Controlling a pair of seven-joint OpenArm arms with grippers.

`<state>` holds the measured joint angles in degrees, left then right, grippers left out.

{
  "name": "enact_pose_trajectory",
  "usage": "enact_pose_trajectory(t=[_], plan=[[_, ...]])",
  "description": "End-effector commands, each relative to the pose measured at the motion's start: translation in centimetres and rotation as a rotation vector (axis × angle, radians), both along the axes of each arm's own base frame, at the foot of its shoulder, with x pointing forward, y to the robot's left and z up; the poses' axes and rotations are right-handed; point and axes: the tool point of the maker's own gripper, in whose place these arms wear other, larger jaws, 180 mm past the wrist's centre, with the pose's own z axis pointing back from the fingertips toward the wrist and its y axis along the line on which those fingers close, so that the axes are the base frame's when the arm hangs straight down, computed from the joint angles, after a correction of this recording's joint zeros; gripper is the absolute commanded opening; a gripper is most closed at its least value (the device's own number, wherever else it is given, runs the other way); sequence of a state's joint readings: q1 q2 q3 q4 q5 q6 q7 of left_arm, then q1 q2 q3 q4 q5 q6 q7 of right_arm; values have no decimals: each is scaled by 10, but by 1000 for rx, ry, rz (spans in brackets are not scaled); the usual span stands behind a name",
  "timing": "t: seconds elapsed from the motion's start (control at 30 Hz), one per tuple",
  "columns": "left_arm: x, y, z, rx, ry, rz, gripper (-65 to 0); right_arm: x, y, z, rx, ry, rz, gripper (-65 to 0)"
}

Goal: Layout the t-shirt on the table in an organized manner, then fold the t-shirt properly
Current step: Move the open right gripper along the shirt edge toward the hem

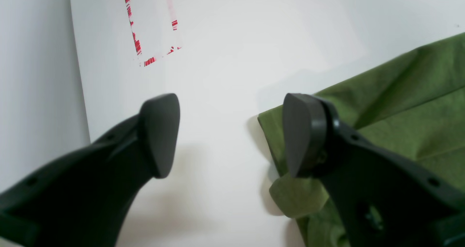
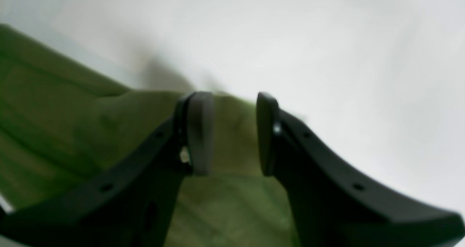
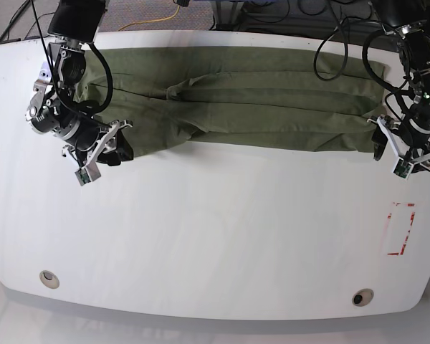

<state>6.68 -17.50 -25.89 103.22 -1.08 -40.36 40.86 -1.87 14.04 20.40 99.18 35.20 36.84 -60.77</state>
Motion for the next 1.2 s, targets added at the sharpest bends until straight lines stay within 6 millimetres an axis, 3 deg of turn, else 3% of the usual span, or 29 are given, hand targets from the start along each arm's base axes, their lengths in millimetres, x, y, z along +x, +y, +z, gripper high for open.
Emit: enact_pose_trajectory(t=[0.0,0.2,0.4,0.5,0.73,0.93,1.17], plan=[[7,3,14,11,-44,-6,-235,2,3,16,21,-54,10,-460],[6,3,13,11,-43,-6,-235,0,0,8,19,-29,-1,-422],[7,-6,9,6,-32,-30,-235,10,-14,-7,1,-4,-48,-179],[7,-11,8,7,-27,-45,-235,13,-19,-19,15,11,-75,-133],[7,-11,8,7,-27,-45,-235,22,-28,-43,73,64,-120,-171],[8,-11,7,7,-26,-46,-235,26,-36,-52,91,88,-142,-220],[8,-11,7,7,-26,-46,-235,25,-31,-53,96,90,-134,-452]])
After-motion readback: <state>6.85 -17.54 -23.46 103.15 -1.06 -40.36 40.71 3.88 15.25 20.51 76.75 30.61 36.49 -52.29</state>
